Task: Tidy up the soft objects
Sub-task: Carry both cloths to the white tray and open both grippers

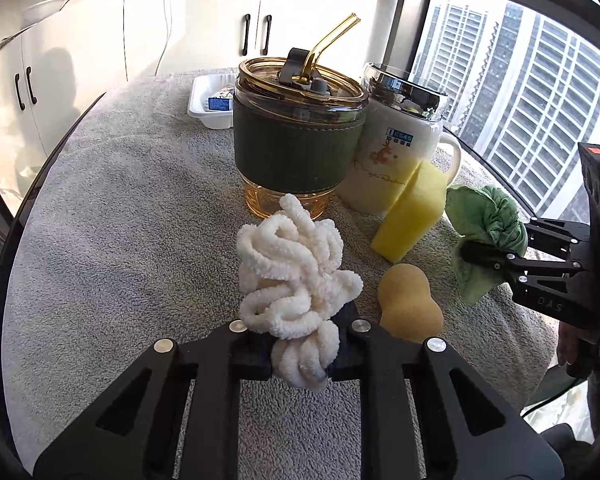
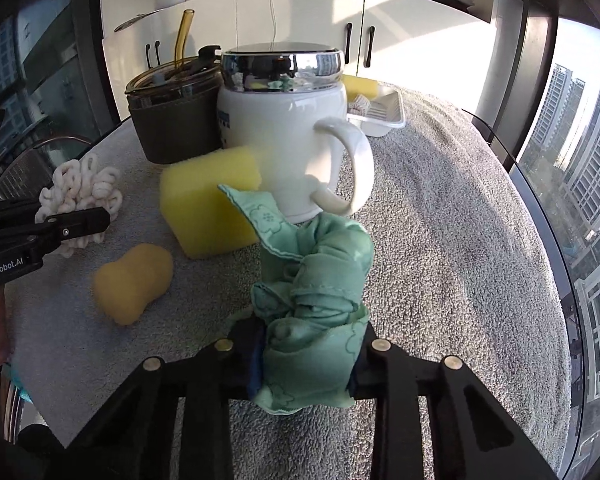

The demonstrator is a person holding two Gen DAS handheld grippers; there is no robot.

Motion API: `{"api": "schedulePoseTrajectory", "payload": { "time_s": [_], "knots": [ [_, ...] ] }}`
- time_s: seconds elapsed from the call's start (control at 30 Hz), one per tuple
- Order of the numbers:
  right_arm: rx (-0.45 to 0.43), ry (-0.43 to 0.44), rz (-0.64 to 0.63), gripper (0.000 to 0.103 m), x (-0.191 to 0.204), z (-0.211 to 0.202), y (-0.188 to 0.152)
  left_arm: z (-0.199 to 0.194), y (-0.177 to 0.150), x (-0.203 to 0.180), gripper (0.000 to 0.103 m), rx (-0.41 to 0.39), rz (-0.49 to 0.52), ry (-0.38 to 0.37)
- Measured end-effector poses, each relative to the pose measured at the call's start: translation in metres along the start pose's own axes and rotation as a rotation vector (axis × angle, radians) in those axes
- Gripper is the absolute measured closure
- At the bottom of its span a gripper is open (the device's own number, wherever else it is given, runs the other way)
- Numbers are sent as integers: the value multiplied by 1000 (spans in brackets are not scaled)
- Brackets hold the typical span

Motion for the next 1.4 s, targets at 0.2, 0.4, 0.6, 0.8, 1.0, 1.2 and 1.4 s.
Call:
{"api": "schedulePoseTrajectory", "payload": {
  "time_s": [0.2, 0.4, 0.6, 0.8, 1.0, 1.2, 1.4],
  "knots": [
    [-31, -6, -1, 71, -2, -19, 6, -18, 7, -5, 88, -27, 11, -6],
    [-66, -14, -3, 71, -5, -39, 17, -37, 17, -6, 88, -66, 25, -3],
    [-113, -32, 4, 71, -25, -59, 42, -48, 37, 1, 88, -103, 30, 13],
    [-165, -62, -13, 71, -47, -70, 78, -50, 72, 19, 88, -144, 51, 47],
    [-201, -83, -56, 71, -65, -72, 123, -45, 123, 39, 88, -160, 92, 75],
    [-197, -62, -85, 71, -87, -57, 170, -29, 179, 51, 87, -168, 147, 91],
    [-162, -37, -129, 71, -100, -26, 216, 10, 220, 58, 87, -137, 174, 68]
  ]
}}
Point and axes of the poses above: each gripper's, at about its wrist camera, not at the fingertips, and z roughly the way its jaws point, x to its left, y to its top, the point moved 8 cm from there along z, roughly the way its jaws point, and after that the axes turned 2 degrees about -z, right-handed, at the moved point
